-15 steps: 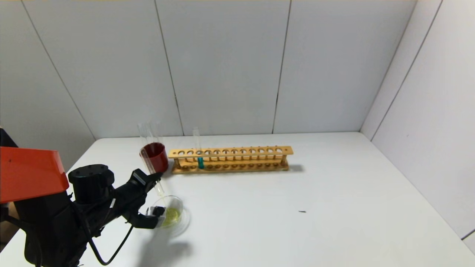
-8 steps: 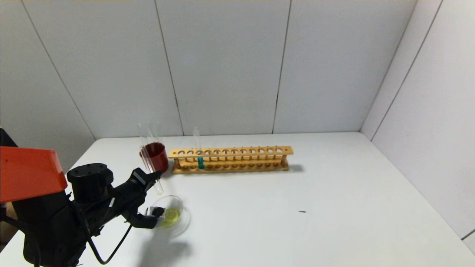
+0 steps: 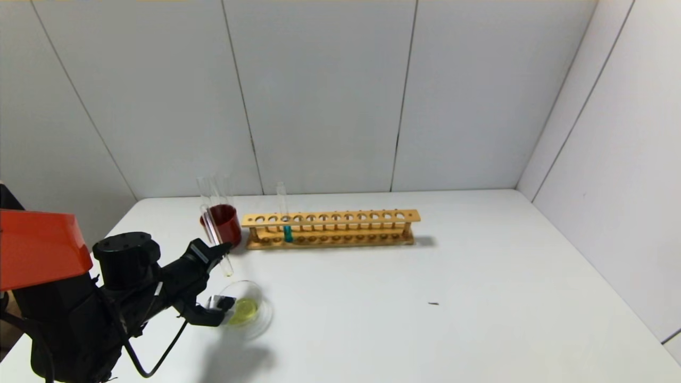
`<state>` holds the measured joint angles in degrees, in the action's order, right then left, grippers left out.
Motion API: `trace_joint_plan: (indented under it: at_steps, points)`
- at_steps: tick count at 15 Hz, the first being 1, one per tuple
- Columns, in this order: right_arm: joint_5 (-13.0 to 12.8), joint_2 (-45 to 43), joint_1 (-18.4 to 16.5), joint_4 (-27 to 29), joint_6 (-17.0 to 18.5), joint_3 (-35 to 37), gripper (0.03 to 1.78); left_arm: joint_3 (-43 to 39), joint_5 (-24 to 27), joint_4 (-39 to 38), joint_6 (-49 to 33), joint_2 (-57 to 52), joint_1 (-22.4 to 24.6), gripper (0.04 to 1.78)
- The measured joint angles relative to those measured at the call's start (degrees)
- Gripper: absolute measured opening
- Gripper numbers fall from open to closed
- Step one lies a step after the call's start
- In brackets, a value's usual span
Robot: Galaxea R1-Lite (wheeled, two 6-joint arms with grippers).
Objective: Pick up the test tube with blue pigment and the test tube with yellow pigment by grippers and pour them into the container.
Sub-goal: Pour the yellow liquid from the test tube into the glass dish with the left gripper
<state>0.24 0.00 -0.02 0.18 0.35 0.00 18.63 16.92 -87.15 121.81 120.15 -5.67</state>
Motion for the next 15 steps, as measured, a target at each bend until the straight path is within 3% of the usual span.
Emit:
trace_joint_plan:
  at_steps: [15]
  points:
    - [0.0, 0.0, 0.0, 0.0, 0.0, 0.0, 1.75, 0.1, 0.4, 0.0, 5.8, -1.3, 0.0, 0.32]
